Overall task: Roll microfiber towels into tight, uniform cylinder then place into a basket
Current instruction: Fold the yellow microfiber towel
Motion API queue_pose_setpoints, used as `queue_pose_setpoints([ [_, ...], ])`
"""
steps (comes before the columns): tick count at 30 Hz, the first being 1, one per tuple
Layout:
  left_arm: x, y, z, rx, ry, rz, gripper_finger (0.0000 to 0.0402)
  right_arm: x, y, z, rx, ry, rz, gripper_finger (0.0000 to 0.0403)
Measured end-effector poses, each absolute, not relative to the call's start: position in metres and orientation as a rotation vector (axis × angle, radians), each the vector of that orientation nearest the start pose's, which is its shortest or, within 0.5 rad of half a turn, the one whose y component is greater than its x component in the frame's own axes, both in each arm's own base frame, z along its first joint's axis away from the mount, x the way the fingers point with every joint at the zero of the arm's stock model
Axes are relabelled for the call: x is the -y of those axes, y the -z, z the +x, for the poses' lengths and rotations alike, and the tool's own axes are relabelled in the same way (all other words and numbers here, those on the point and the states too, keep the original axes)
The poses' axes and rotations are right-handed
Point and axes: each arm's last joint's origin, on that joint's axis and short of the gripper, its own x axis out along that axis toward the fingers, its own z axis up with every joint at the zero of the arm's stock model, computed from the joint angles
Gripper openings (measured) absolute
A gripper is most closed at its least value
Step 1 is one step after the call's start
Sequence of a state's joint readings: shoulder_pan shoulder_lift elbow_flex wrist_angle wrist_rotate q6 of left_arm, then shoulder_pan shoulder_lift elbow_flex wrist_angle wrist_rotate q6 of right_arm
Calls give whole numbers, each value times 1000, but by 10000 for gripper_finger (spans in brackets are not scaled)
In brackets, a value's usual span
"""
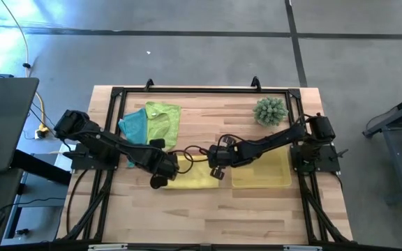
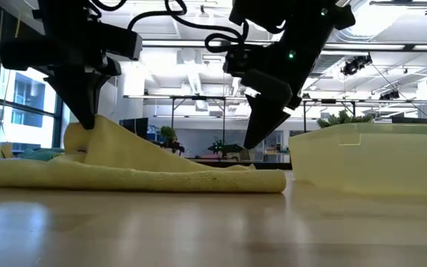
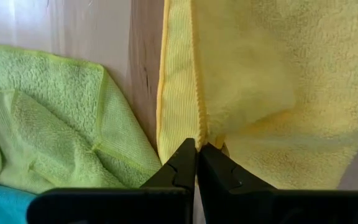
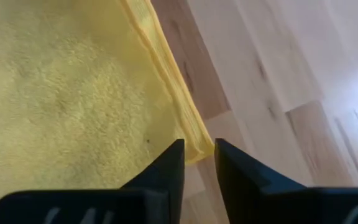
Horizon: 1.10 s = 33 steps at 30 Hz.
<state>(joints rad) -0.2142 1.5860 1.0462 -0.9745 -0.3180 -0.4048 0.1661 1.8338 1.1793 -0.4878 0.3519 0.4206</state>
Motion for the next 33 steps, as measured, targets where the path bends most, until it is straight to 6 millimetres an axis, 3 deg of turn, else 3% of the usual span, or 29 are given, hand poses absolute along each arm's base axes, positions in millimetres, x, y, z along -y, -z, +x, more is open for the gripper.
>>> queue_pose_setpoints([
  [7, 49, -198, 266, -1402, -374, 65, 0, -55, -179, 362, -967, 291, 133, 81],
  [15, 48, -193, 263, -1419, -377, 59, 0, -60, -148, 372, -1005, 290, 109, 67],
  [25, 40, -184, 258, -1456, -435, -50, 3, -55, -132, 376, -1029, 321, 100, 66],
  [33, 39, -184, 258, -1448, -449, -35, 64, -53, -122, 378, -1045, 349, 106, 66],
])
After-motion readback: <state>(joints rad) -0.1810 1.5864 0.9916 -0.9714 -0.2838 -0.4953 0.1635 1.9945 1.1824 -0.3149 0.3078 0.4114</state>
